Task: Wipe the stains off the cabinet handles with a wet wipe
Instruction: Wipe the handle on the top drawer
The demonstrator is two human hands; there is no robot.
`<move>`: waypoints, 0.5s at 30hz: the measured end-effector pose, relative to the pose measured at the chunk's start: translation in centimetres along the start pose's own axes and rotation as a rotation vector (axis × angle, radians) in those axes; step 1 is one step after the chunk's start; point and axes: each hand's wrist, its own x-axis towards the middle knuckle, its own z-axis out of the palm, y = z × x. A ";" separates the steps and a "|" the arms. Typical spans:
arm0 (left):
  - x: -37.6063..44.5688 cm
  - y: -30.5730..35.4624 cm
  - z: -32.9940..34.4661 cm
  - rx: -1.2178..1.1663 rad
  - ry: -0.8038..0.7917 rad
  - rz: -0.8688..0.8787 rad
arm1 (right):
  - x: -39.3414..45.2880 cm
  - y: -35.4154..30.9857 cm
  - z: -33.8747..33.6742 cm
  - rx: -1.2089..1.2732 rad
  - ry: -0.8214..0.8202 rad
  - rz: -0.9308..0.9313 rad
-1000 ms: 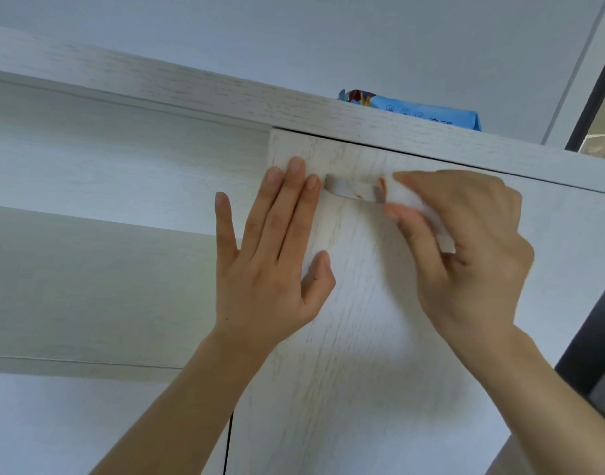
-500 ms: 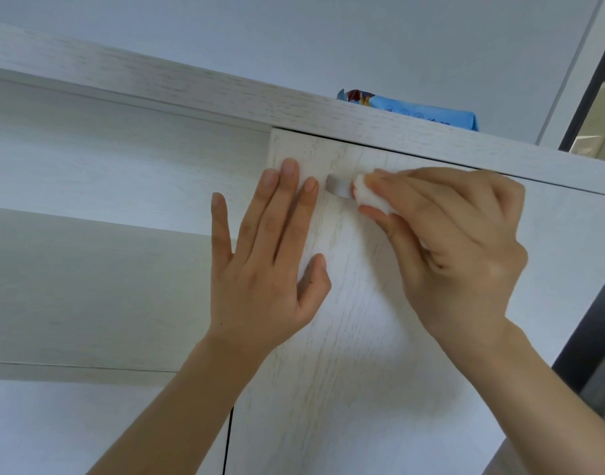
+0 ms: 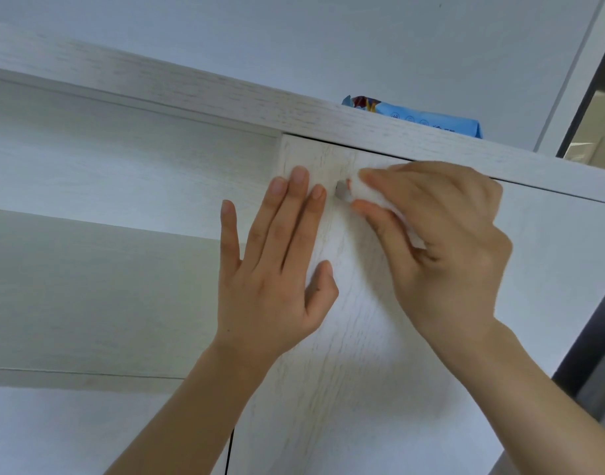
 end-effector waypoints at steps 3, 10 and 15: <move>-0.1 0.0 0.0 0.006 -0.007 0.006 | -0.2 0.1 -0.3 -0.024 0.007 -0.004; -0.1 -0.1 0.0 -0.016 -0.002 -0.012 | 0.3 -1.2 0.6 -0.018 0.015 0.113; -0.1 -0.1 -0.1 -0.015 -0.033 -0.013 | -0.3 -1.4 -0.8 -0.003 0.084 0.347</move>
